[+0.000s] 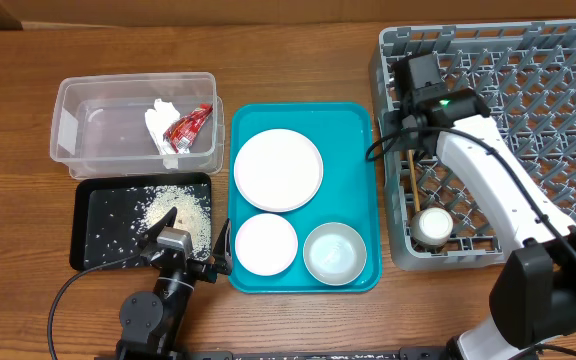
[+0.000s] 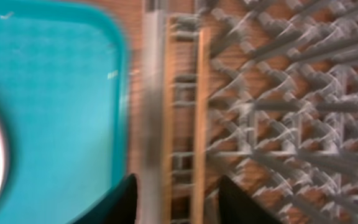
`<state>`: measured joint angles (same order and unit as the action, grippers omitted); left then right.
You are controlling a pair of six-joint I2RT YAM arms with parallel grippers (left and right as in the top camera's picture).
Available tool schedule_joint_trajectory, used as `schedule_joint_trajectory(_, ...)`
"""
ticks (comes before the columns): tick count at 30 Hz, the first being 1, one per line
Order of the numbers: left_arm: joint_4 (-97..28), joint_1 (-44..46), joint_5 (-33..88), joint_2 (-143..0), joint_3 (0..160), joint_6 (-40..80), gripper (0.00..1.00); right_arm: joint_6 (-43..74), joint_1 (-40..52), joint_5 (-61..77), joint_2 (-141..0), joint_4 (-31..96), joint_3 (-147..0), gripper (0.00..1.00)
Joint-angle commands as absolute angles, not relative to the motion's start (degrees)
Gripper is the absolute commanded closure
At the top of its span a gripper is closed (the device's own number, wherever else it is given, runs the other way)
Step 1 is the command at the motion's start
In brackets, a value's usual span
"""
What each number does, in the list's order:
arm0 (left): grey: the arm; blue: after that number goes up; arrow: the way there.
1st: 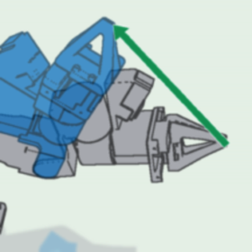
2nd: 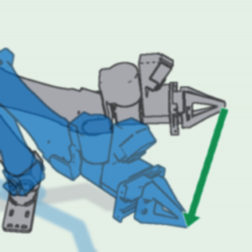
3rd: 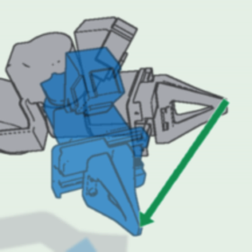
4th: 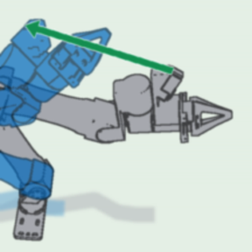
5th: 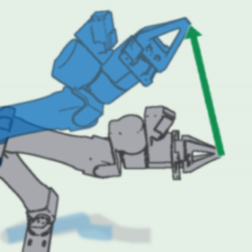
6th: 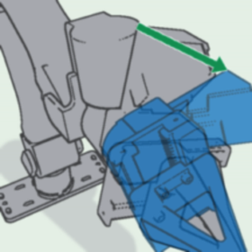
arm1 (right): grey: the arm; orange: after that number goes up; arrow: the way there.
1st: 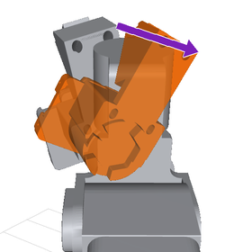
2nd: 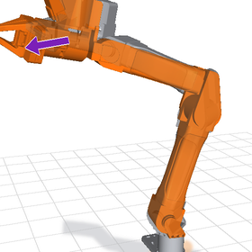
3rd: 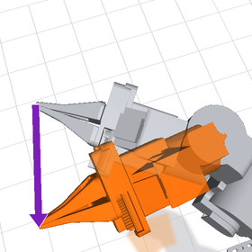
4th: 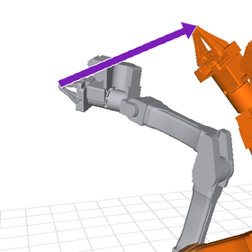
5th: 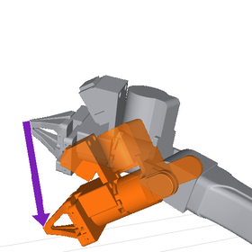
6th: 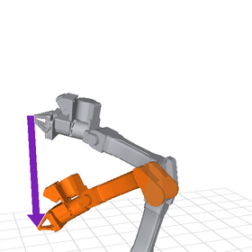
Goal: Sort waste into correct bins and load items into the dishwasher
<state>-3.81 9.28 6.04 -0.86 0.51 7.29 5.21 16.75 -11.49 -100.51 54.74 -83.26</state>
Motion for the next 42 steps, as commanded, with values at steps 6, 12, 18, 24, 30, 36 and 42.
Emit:
schedule_joint_trajectory(6,-3.8,9.0,6.9,-0.4,0.3,7.7,0.00,5.1,22.8,5.3,-92.2,60.4,-85.4,0.38)
schedule_joint_trajectory(12,-3.8,9.0,6.9,-0.4,0.3,7.7,0.00,5.1,24.9,11.9,-92.9,71.1,-80.1,0.46)
schedule_joint_trajectory(18,-3.8,9.0,6.9,-0.4,0.3,7.7,0.00,5.1,25.4,14.7,-92.9,65.6,-67.7,0.46)
schedule_joint_trajectory(24,-3.8,9.0,6.9,-0.4,0.3,7.7,0.00,7.5,27.7,15.8,-92.9,53.5,-56.3,0.52)
schedule_joint_trajectory(30,-3.8,9.0,6.9,-0.4,0.3,7.7,0.00,10.6,31.4,12.2,-92.9,48.9,-54.1,0.80)
schedule_joint_trajectory(36,-3.8,9.0,6.9,-0.4,0.3,7.7,0.00,12.9,30.9,6.3,-92.3,53.6,-58.0,0.96)
schedule_joint_trajectory(42,-3.8,9.0,6.9,-0.4,0.3,7.7,0.00,15.3,29.5,-6.8,-86.3,61.2,-68.0,0.96)
